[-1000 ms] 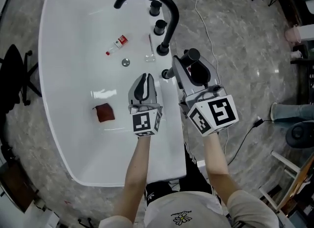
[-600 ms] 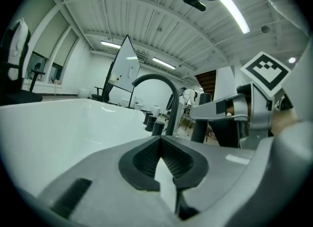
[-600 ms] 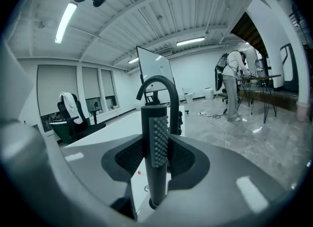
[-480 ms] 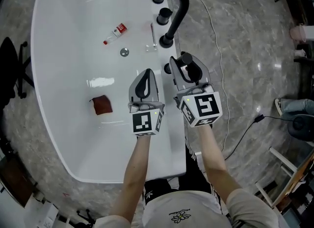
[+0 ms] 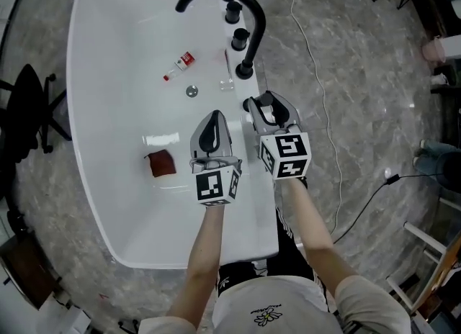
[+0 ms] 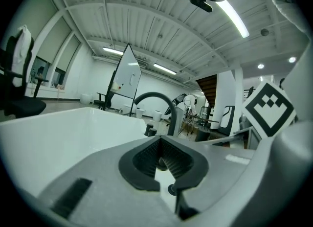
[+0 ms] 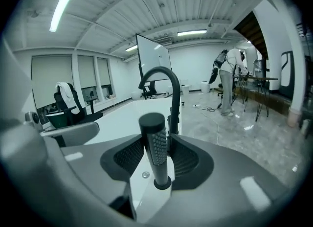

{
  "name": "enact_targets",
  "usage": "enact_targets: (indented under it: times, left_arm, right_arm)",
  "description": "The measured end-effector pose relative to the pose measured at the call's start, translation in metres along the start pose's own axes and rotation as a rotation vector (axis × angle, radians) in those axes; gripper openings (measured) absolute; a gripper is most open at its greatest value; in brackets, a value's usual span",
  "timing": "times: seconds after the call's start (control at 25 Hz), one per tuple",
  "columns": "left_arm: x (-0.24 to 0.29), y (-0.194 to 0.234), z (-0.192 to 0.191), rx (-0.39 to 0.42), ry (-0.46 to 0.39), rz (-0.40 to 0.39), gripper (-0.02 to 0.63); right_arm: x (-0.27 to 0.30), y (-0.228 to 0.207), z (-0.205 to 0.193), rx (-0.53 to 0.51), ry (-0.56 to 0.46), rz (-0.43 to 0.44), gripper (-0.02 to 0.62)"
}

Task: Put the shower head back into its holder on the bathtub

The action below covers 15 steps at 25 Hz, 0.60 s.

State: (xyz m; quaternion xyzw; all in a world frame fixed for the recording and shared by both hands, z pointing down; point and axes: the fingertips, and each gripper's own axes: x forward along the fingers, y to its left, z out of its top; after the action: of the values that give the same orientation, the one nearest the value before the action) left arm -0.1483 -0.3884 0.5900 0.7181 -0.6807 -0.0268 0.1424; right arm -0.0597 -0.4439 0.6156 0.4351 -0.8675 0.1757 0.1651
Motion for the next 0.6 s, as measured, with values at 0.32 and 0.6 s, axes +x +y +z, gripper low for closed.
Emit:
enact_targets:
  times: [0.32, 0.6]
  left_arm:
    - [-0.100, -0.027, 0.108, 0.015, -0.159, 0.001, -0.002]
    - [-0.225, -0.043, 0.218, -0.002, -0.322, -0.070, -0.002]
  right_arm:
    - [-0.146, 0.051, 0.084, 0.195, -0.217, -0.033, 0.093]
    - [-0.281, 0.148, 0.165, 0.176, -0.392, 0.017, 0.002]
